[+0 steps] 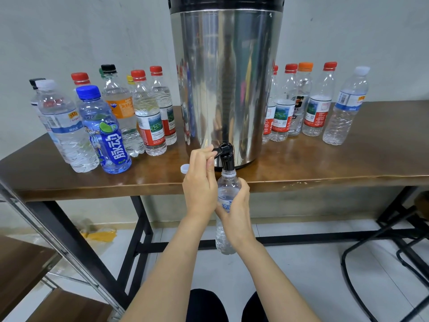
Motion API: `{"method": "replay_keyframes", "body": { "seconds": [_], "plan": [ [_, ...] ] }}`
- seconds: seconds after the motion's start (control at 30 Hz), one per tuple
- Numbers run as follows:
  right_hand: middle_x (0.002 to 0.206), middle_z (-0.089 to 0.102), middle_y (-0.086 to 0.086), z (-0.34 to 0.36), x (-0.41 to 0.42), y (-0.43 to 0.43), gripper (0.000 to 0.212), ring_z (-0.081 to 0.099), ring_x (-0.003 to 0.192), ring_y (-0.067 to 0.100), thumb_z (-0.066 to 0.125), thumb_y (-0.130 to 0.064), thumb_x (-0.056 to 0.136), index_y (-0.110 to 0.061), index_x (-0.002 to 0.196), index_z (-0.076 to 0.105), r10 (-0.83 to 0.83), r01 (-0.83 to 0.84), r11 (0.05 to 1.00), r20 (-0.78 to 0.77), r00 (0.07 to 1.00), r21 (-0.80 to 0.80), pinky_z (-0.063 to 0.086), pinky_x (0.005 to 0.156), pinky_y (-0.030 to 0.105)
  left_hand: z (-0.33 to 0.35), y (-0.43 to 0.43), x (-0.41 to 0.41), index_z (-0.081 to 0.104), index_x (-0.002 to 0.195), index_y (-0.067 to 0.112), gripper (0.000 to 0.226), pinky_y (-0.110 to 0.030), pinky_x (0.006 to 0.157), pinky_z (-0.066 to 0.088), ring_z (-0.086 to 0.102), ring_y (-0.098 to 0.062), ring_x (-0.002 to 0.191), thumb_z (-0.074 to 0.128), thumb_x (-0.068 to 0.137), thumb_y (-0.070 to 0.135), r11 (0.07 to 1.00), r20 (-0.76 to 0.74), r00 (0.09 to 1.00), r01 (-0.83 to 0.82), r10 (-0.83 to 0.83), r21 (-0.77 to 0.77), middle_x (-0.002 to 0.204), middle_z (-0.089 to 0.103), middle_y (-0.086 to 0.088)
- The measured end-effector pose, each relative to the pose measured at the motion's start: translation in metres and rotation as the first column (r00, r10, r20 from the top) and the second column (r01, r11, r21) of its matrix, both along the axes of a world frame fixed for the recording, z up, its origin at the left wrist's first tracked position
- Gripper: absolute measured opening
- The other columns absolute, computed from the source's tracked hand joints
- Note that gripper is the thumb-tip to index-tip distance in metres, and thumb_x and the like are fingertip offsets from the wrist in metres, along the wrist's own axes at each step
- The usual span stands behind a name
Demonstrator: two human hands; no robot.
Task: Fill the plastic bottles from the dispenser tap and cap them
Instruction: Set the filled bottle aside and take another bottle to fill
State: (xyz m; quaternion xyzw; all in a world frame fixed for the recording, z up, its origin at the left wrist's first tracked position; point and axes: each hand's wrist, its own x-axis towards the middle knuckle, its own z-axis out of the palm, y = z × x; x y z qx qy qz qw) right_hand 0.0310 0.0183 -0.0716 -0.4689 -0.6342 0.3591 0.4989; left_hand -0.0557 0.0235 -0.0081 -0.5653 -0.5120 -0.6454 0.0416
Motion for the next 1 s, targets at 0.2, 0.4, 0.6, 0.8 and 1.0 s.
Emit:
{"method": "replay_keyframes", "body": {
  "seconds": [0.2, 0.4, 0.6, 0.8, 1.0],
  "plan": [
    [0.133, 0.044, -0.004, 0.006, 0.005, 0.003, 0.086, 0.047, 0.121, 0.008, 0.081, -0.008, 0.077, -0.021, 0.142, 0.027, 0.015, -0.016, 1.000, -0.036, 0.999, -0.027, 0.045, 0.104, 0.029, 0.000, 0.000, 0.000, 0.063, 0.108, 0.004, 0.032, -0.001, 0.085, 0.037, 0.050, 0.009, 0.107, 0.038, 0.103, 0.023, 1.000, -0.012, 1.000, -0.005, 0.005, 0.005, 0.118, 0.061, -0.004],
    [0.133, 0.044, -0.002, 0.008, 0.006, 0.002, 0.080, 0.048, 0.120, 0.006, 0.078, -0.010, 0.081, -0.020, 0.142, 0.027, 0.020, -0.020, 1.000, -0.016, 1.000, -0.012, 0.044, 0.102, 0.024, 0.001, -0.004, -0.005, 0.061, 0.117, 0.013, 0.029, -0.034, 0.090, 0.051, 0.055, -0.006, 0.115, 0.037, 0.105, 0.023, 0.993, 0.037, 0.992, 0.120, -0.119, -0.007, 0.126, 0.057, 0.006],
    [0.134, 0.047, -0.001, 0.011, 0.013, 0.002, 0.073, 0.051, 0.118, 0.007, 0.074, -0.014, 0.086, -0.018, 0.141, 0.028, 0.078, -0.078, 0.996, -0.020, 0.997, -0.031, 0.041, 0.101, 0.016, -0.059, -0.041, -0.024, 0.052, 0.125, 0.026, 0.028, -0.028, 0.092, 0.046, 0.057, -0.015, 0.109, 0.042, 0.100, 0.018, 0.991, 0.252, 0.967, 0.079, -0.050, -0.104, 0.119, 0.060, 0.012],
    [0.135, 0.047, -0.001, 0.012, 0.018, 0.002, 0.076, 0.053, 0.118, 0.009, 0.075, -0.019, 0.086, -0.020, 0.143, 0.024, 0.117, -0.116, 0.992, 0.010, 0.993, -0.057, 0.042, 0.100, 0.016, -0.121, -0.057, -0.024, 0.039, 0.138, 0.032, 0.087, -0.021, 0.095, 0.046, 0.051, -0.002, 0.120, 0.082, 0.062, 0.035, 0.530, 0.367, 0.891, 0.453, -0.266, -0.717, 0.132, 0.054, 0.014],
    [0.141, 0.044, 0.000, 0.012, 0.020, 0.002, 0.083, 0.050, 0.123, 0.013, 0.078, -0.020, 0.083, -0.022, 0.146, 0.023, 0.123, -0.120, 0.990, 0.040, 0.992, -0.079, 0.043, 0.105, 0.026, -0.112, -0.045, 0.005, 0.051, 0.123, 0.023, 0.072, -0.024, 0.068, 0.058, 0.068, -0.003, 0.086, 0.087, 0.064, 0.005, 0.519, 0.421, 0.879, 0.473, -0.224, -0.712, 0.104, 0.070, 0.006]
  ]
}}
